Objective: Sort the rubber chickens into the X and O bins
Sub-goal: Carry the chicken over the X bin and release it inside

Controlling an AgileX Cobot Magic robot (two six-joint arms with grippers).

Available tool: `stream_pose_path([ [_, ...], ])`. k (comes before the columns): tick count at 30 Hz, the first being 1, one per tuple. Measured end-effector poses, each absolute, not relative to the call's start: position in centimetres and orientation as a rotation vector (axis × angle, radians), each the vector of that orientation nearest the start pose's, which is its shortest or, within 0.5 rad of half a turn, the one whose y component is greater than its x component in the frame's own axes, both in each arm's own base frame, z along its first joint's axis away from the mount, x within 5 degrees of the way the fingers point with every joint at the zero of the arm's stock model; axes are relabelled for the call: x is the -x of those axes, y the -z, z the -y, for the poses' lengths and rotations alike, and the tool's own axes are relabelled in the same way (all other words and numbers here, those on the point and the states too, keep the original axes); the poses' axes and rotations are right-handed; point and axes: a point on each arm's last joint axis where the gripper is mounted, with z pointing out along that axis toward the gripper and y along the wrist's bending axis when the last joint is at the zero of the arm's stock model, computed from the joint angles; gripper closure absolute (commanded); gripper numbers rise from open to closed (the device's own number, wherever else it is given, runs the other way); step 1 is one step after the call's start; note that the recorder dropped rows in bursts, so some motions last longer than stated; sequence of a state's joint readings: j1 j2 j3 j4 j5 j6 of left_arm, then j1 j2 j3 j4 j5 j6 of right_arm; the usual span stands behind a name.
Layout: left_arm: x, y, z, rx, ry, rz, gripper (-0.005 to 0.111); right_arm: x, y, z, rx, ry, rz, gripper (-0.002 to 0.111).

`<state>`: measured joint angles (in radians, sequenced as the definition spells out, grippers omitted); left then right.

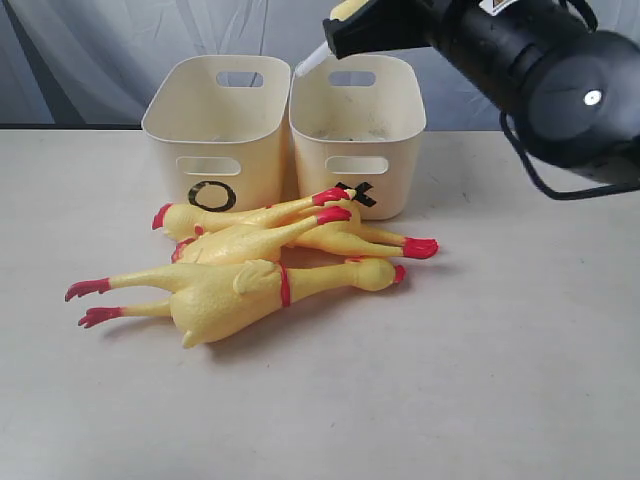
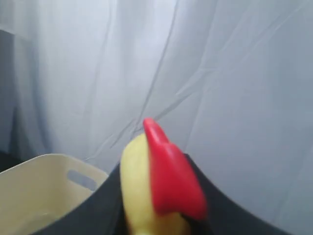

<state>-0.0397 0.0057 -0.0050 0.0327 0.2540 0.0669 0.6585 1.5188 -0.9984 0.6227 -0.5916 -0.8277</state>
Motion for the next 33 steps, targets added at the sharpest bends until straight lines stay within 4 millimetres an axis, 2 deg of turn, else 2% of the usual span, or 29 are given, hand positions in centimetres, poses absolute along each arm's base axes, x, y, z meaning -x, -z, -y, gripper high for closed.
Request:
stream_pose_path([
  [4,-5.5,-19.2,0.1,-0.114,-0.05,-1.735,0.107,-30.8,-30.7,-18.7,0.33,0.053,-1.426,0.109],
  [7,-5.5,-19.2,0.1,-0.114,-0.05,-1.735,0.107,-32.1,-29.5,-19.0,0.309,0.087,-1.433,0.109],
  [18,-5.5,-19.2,0.1,-0.114,-0.05,-1.735,0.107,-36.8,-25.9,-22.3,0.311,0.097,-1.484,0.109],
  [22,-5.5,-19.2,0.1,-0.114,-0.05,-1.735,0.107,-38.2,-24.8,-22.9,0.235,0.083,-1.538,0.109],
  [24,-5.5,-19.2,0.1,-0.114,-0.05,-1.735,0.107,-38.6,-24.2,-23.0,0.213,0.08,-1.563,0.102],
  [26,-5.5,-19.2,0.1,-0.114,-0.05,-1.735,0.107,-38.9,-23.9,-23.0,0.204,0.08,-1.575,0.09],
  [31,-5.5,-19.2,0.1,-0.114,-0.05,-1.735,0.107,-39.3,-23.5,-23.3,0.208,0.07,-1.592,0.039],
  [32,-5.5,-19.2,0.1,-0.114,-0.05,-1.735,0.107,-39.4,-23.6,-23.2,0.206,0.07,-1.59,0.032],
  [33,-5.5,-19.2,0.1,-0.114,-0.05,-1.735,0.107,-39.4,-23.6,-23.2,0.206,0.07,-1.59,0.029],
])
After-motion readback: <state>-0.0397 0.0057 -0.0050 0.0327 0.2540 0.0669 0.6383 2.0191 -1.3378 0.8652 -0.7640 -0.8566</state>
